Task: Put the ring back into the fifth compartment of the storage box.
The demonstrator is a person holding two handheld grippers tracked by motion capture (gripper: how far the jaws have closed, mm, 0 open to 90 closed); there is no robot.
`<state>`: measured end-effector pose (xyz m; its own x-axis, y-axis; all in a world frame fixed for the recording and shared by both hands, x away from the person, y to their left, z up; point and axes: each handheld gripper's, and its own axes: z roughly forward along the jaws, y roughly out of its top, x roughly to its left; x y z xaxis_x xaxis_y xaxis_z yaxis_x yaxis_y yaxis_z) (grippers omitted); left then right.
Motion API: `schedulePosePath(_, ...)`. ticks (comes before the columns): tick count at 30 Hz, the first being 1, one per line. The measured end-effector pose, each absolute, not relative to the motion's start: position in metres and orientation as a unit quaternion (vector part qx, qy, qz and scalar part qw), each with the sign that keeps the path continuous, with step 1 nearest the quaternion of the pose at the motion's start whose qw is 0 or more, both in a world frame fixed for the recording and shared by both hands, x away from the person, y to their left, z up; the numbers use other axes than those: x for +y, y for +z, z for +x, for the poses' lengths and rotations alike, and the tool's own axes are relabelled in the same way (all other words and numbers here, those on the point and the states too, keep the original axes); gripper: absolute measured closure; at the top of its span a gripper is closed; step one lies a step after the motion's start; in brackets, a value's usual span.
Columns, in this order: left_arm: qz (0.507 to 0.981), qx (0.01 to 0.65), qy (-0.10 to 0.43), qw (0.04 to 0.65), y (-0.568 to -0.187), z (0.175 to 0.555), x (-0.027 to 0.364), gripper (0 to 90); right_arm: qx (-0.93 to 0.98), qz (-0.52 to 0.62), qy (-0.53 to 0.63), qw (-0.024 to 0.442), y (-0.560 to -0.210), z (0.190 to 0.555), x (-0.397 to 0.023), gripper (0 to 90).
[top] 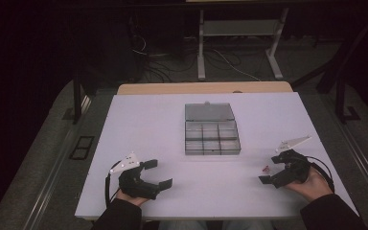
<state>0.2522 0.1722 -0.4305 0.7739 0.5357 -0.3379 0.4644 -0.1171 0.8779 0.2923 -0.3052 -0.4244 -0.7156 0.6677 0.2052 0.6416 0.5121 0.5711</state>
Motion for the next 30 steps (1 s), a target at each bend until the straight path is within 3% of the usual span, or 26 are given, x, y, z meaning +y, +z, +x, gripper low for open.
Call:
schedulePosePath(15, 0.752, 0.332, 0.027, 0.569, -0.432, 0.253, 0.170, 0.0, 0.887, 0.371, 0.273, 0.015, -0.428, 0.297, -0.312, 0.1)
schedulePosePath(16, 0.753, 0.331, 0.027, 0.568, -0.432, 0.253, 0.170, 0.0, 0.888, 0.369, 0.274, 0.010, -0.428, 0.298, -0.314, 6.4)
schedulePosePath(19, 0.754, 0.330, 0.026, 0.568, -0.432, 0.253, 0.169, 0.0, 0.887, 0.370, 0.274, 0.006, -0.429, 0.299, -0.316, 7.8)
schedulePosePath(20, 0.754, 0.330, 0.027, 0.567, -0.432, 0.253, 0.169, 0.0, 0.888, 0.370, 0.273, 0.004, -0.429, 0.299, -0.316, 15.2)
schedulePosePath(30, 0.756, 0.329, 0.026, 0.566, -0.433, 0.253, 0.169, 0.0, 0.889, 0.369, 0.271, -0.008, -0.431, 0.302, -0.317, 28.9)
